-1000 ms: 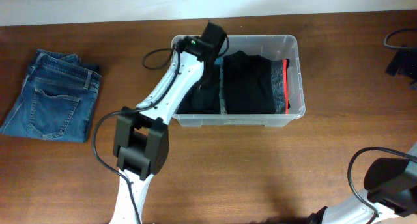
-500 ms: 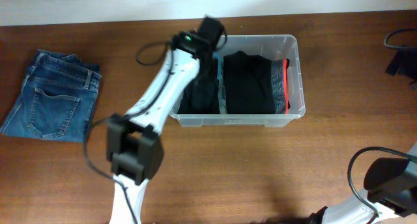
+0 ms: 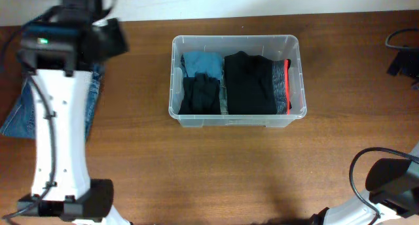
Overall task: Pack container
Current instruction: 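Release and withdraw the left gripper toward the left, then lower the left gripper beside the dark jeans on the left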
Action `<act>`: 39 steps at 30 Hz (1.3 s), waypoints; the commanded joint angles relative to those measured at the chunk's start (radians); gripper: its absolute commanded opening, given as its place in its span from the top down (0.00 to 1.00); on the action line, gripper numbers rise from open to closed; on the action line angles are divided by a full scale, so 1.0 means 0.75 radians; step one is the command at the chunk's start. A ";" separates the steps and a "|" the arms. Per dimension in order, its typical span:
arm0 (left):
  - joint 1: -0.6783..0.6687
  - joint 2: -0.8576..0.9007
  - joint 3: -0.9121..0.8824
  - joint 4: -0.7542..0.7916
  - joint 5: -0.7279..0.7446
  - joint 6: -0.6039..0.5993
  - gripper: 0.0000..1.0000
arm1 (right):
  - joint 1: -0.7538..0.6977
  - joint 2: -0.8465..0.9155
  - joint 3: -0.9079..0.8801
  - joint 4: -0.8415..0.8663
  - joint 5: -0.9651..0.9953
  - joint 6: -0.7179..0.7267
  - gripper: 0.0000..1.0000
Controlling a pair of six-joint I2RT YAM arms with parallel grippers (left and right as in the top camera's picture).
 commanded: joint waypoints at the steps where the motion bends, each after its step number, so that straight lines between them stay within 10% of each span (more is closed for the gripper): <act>1: 0.163 0.015 -0.020 -0.053 0.169 0.063 0.58 | -0.004 0.002 -0.007 0.000 -0.003 0.004 0.01; 3: 0.260 0.015 -0.043 -0.052 0.304 0.125 0.48 | -0.004 0.002 -0.007 0.000 -0.003 0.004 0.02; 5: 0.357 0.015 -0.074 -0.051 0.418 0.134 0.18 | -0.004 0.001 -0.007 0.000 -0.003 0.004 0.01; 8: 0.508 0.015 -0.143 -0.052 0.524 0.134 0.08 | -0.004 0.002 -0.007 0.000 -0.003 0.004 0.01; 23: 1.015 -0.024 -0.767 0.270 0.865 0.248 0.07 | -0.004 0.002 -0.007 0.000 -0.003 0.004 0.02; 39: 1.338 -0.196 -1.794 1.079 1.240 0.187 0.07 | -0.004 0.002 -0.007 -0.001 -0.003 0.004 0.01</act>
